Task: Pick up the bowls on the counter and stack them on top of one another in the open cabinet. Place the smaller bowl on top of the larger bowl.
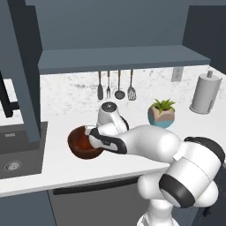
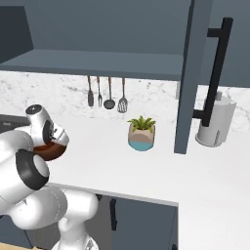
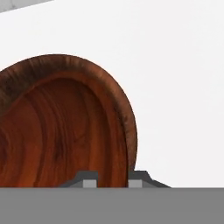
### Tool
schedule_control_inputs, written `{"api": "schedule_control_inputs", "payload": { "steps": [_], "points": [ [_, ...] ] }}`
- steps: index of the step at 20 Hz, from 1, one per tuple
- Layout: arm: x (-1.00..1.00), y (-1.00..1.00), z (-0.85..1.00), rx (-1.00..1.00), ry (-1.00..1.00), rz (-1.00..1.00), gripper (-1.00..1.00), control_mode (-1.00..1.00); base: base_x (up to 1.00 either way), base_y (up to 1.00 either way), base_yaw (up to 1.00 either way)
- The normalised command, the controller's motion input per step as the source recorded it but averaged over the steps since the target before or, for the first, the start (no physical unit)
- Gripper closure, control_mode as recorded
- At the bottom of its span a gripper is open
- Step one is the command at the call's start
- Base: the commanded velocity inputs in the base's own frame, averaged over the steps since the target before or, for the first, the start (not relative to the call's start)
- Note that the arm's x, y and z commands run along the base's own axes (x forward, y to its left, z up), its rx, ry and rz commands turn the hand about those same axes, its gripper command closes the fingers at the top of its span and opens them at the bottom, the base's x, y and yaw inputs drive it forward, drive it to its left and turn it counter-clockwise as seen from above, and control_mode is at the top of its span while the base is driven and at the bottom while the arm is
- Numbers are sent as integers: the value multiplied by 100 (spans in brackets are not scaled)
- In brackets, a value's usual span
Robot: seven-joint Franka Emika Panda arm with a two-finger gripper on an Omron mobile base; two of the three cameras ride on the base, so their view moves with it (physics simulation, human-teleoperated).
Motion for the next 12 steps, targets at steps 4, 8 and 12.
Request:
{"api": "schedule_control_inputs", "payload": {
  "steps": [4,8,12],
  "points": [
    [0,0,0,0,3,0,-100,-100,0,0,0],
    [0,0,0,-1,2,0,-100,-100,0,0,0],
    [0,0,32,-1,0,0,-100,-100,0,0,0]
  ]
}}
